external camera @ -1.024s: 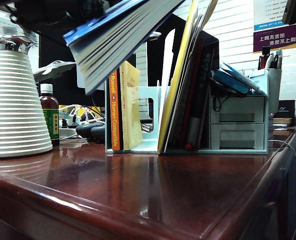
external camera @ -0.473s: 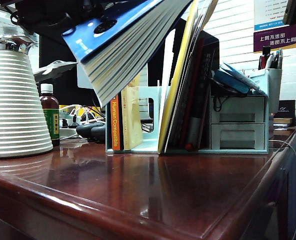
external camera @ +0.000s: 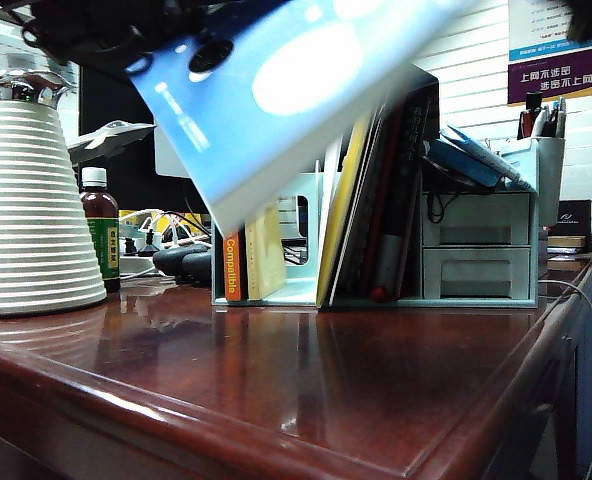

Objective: Pick up the blue book and put it on the bookshelf.

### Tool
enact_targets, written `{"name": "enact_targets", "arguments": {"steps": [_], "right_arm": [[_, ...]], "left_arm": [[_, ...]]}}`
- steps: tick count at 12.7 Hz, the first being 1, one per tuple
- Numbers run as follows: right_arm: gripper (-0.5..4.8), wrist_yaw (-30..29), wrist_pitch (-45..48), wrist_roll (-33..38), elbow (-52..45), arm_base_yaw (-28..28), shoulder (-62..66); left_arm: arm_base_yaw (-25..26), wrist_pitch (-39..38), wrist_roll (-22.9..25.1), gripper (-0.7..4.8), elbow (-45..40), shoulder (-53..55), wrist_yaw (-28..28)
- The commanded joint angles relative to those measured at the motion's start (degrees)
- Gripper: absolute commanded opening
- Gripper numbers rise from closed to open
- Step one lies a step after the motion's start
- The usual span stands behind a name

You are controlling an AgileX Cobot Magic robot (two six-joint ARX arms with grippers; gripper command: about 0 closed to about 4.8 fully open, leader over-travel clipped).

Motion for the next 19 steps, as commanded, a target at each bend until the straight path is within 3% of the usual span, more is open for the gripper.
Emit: {"name": "enact_targets", "arguments": {"steps": [1,6,8,11,13,14,15,16,19], "right_arm": [[4.79,3.2,1.4,-0.3,0.4,-1.3,-0.4],[4.79,9.6,2.6,-0.3,0.4,-11.9,-2.0],[4.79,12.5,5.2,0.0,0.4,-12.3,-2.7],[4.79,17.2,6.6,1.2,1.3,-12.3,-4.7],[4.74,18.2,6.6,1.2,2.8,-12.3,-4.9],[3.28,18.2,6.6,1.2,3.2,-12.3,-4.9],[1.26,18.0,6.9,1.2,3.2,-12.3,-5.4],[0.05,18.1,7.5,1.2,3.2,-12.3,-5.9],[-0.06,18.9,8.0,1.2,3.2,-12.3,-6.6]], "left_arm": [[0.6,1.7,0.0,-0.06,1.3,-0.3,0.4],[2.3,6.4,-1.1,-0.06,1.9,-0.4,-4.3],[2.7,9.2,-2.8,-0.06,2.7,-0.4,-9.8],[2.7,16.9,-5.6,-0.06,5.2,-0.5,-12.8],[2.7,24.1,-10.6,-0.06,7.0,-0.5,-16.5],[2.7,29.8,-15.2,-0.06,7.5,-0.5,-17.2],[2.7,33.0,-18.7,-0.06,8.4,-0.6,-17.4],[2.7,32.9,-19.3,-0.06,9.8,-1.3,-17.4],[2.7,34.3,-19.4,-0.06,12.7,-2.7,-19.5]]}}
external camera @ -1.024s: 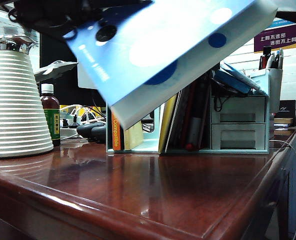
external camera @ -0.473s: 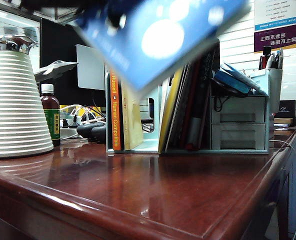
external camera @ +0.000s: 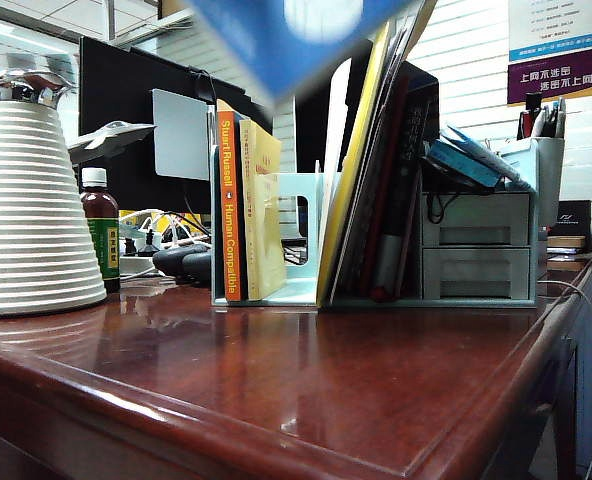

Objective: Pick up the blue book and put it on the bookshelf.

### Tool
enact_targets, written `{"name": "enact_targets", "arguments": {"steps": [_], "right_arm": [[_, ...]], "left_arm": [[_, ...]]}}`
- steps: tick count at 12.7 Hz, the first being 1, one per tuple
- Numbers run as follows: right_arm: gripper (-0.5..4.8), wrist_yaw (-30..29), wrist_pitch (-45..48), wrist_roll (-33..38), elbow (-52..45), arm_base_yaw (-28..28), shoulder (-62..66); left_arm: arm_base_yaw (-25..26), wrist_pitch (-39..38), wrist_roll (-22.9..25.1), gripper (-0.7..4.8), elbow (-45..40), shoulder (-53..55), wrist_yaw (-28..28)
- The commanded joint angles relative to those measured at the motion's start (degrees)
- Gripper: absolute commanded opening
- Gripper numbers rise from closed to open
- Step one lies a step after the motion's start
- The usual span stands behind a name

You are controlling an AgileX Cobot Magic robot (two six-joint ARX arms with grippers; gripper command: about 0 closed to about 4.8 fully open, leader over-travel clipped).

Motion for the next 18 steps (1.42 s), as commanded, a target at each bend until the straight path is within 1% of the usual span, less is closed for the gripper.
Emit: {"name": "enact_targets", "arguments": {"steps": [1,3,5,6,7,8,10,12,13,14,15,16,17,18], "right_arm": [[-0.06,0.5,0.9,0.1,0.4,0.0,-0.4],[-0.06,0.5,0.8,0.1,0.4,0.0,-0.8],[-0.06,0.5,0.8,0.0,0.4,0.0,-1.1],[-0.06,0.5,0.8,0.0,0.4,0.1,-1.4],[-0.06,0.5,0.9,0.0,0.4,0.1,-2.1],[-0.06,0.7,1.0,0.0,0.4,0.1,-2.2],[-0.06,1.7,1.0,0.1,0.4,0.1,-2.5],[-0.06,4.9,0.7,0.0,0.4,0.2,-3.1],[-0.06,6.0,0.7,0.0,0.4,0.4,-3.1],[-0.06,8.1,0.7,-0.3,0.4,1.6,-3.1],[-0.06,11.0,0.7,-1.0,0.4,3.4,-3.1],[-0.06,14.2,0.6,-3.1,0.4,6.0,-3.1],[-0.06,17.4,0.2,-4.7,0.4,8.4,-3.1],[-0.06,22.0,-1.2,-6.5,0.4,11.3,-3.1]], "left_arm": [[-0.1,7.4,-0.7,-0.06,1.7,-2.1,-5.2],[0.0,10.6,-0.5,-0.06,1.9,-3.3,-14.2],[0.0,14.0,-0.4,-0.06,1.9,-3.5,-24.5],[-0.1,14.5,0.5,-0.06,1.9,-3.5,-28.6],[-0.3,14.4,2.5,-0.06,1.9,-3.5,-35.9],[-0.8,14.2,4.1,-0.06,1.9,-3.5,-40.1],[-1.7,13.3,9.2,-0.06,1.9,-3.5,-47.6],[-4.0,8.3,17.7,-0.06,1.9,-3.4,-53.4],[-5.5,6.7,20.5,-0.06,1.9,-3.3,-56.9],[-7.5,6.8,24.8,-0.06,1.9,-3.1,-60.6],[-9.1,6.7,29.5,-0.06,1.9,-3.1,-65.6],[-10.8,6.6,32.0,-0.06,1.9,-3.0,-70.2],[-11.9,6.7,32.0,-0.06,1.9,-2.5,-73.4],[-12.0,6.5,32.6,-0.06,1.9,-2.1,-75.8]]}}
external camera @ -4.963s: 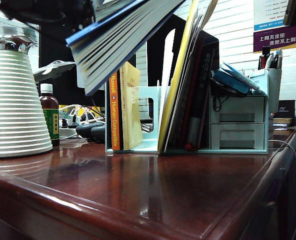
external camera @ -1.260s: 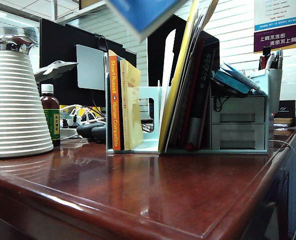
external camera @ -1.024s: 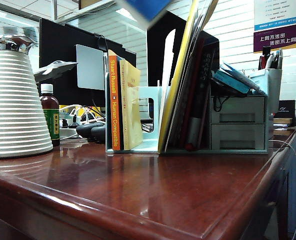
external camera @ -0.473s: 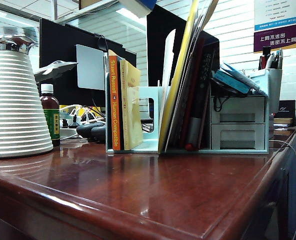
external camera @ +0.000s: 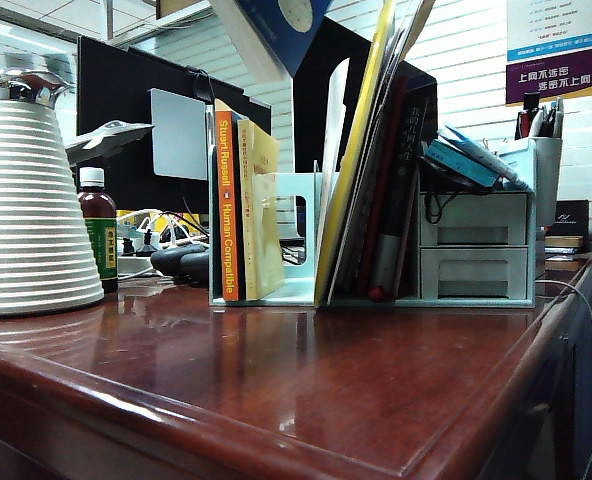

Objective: Pick up the blue book and put it on the bookshelf.

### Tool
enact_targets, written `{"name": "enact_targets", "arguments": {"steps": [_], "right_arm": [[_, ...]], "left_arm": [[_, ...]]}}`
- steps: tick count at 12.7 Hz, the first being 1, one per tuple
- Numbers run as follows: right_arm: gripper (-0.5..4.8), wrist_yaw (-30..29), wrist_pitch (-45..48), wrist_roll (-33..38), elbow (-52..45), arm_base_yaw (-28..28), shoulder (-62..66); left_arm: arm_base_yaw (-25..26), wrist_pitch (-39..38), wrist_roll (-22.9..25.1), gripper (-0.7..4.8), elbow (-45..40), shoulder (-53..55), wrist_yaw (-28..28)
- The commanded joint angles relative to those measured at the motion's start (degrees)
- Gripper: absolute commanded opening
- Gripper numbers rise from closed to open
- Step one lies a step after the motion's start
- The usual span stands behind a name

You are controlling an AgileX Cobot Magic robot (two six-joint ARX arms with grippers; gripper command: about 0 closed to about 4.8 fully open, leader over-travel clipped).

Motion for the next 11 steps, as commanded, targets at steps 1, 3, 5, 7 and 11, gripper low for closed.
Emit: {"name": "enact_targets", "arguments": {"steps": [1,3,5,7,11], "right_arm": [[-0.06,9.5,-2.5,-6.1,0.4,6.5,-0.2],[-0.06,10.9,-4.1,-8.2,0.5,10.0,-0.2],[-0.06,13.1,-4.5,-9.9,0.5,12.6,-0.2],[-0.06,14.1,-4.9,-10.7,0.5,13.0,-0.2],[-0.06,13.5,-6.3,-10.7,0.5,13.5,-0.6]], "left_arm": [[-1.0,6.6,3.8,-0.06,0.9,0.9,-7.1],[-1.1,9.6,4.1,-0.06,0.9,2.8,-7.4],[-1.6,11.7,4.1,-0.06,0.9,5.2,-8.1],[-1.7,14.1,4.1,-0.06,0.9,7.3,-9.7],[-1.7,20.1,3.7,-0.06,0.9,13.2,-12.6]]}}
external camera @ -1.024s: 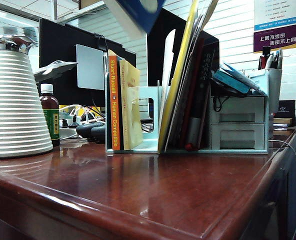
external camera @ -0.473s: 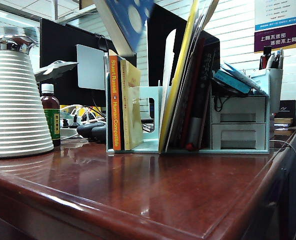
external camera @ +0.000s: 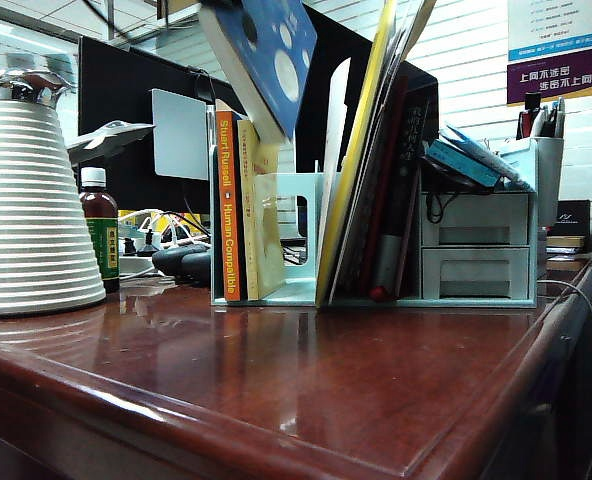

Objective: Pick up the blue book and put it on the bookshelf.

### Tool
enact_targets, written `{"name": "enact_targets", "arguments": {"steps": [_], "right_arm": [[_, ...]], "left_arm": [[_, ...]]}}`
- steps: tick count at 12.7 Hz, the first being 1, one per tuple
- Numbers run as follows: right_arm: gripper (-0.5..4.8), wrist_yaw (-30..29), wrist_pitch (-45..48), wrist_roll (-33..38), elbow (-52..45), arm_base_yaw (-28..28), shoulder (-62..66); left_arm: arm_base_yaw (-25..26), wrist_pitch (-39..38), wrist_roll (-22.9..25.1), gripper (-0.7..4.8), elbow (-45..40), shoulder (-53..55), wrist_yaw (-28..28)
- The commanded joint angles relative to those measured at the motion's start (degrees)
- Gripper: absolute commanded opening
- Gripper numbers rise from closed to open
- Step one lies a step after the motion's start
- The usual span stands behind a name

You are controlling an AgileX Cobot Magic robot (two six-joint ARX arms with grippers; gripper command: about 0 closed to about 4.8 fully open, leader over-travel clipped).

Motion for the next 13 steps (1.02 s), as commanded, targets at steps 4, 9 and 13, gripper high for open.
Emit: {"name": "enact_targets", "arguments": {"steps": [4,9,13], "right_arm": [[-0.06,-0.4,-0.9,-0.2,0.5,3.5,-0.2],[-0.06,0.2,-1.1,-0.2,0.5,6.7,-0.2],[-0.06,0.2,-1.2,-0.2,0.5,6.8,-0.2]], "left_arm": [[-0.1,11.1,-1.1,-0.06,0.9,5.2,-0.6],[0.2,11.2,-0.3,-0.06,7.8,12.0,0.0],[0.5,7.5,1.9,-0.06,13.0,16.4,0.2]]}}
